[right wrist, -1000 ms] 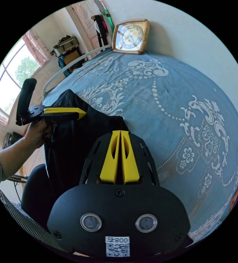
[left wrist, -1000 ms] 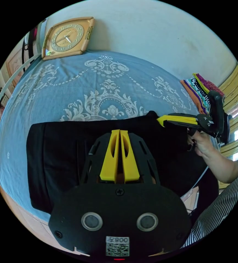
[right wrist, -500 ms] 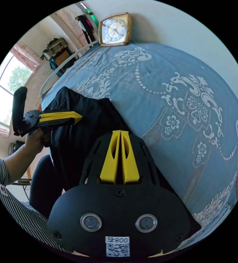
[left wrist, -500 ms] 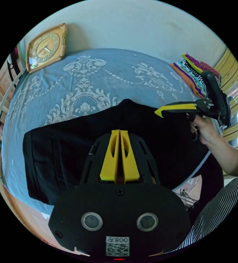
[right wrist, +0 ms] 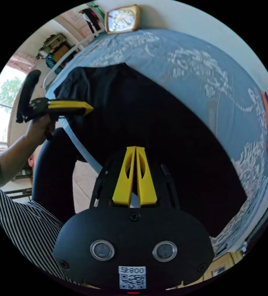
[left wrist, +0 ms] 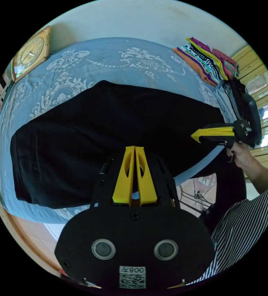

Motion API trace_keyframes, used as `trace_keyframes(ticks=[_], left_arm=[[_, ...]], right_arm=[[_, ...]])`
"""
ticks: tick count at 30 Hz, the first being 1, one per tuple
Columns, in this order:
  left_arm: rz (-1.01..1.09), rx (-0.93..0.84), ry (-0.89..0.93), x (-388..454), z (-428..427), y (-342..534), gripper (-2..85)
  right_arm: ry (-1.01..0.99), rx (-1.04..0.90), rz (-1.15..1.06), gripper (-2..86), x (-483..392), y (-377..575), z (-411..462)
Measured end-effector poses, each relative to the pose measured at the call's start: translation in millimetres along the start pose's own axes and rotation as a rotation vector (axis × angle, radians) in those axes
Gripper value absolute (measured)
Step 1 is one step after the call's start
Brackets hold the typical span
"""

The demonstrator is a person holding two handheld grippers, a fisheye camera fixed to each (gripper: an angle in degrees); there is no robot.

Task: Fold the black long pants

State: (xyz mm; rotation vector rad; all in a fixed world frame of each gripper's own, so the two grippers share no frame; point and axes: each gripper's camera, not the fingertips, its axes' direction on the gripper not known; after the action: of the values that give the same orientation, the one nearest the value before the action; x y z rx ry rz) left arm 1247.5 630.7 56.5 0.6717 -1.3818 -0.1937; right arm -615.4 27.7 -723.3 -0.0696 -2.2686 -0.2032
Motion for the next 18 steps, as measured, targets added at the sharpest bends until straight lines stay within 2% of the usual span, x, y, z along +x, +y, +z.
trace_keyframes(ticks=[4,9,14,18], left_arm=[[0.025,0.029,0.020,49,-57,-62,0.8],[0.147,0.031,0.123,145,-95,-126,2.8],[0.365,-0.027,0.245,293,-108,-212,6.7],[0.516,-0.075,0.253,398,-113,-275,7.7]], right_arm=[[-0.120,0.075,0.112,0.3,30,53,12],[-0.087,0.186,0.284,0.3,82,148,9],[-0.107,0.309,0.556,1.2,158,269,15],[-0.215,0.385,0.731,3.7,212,356,43]])
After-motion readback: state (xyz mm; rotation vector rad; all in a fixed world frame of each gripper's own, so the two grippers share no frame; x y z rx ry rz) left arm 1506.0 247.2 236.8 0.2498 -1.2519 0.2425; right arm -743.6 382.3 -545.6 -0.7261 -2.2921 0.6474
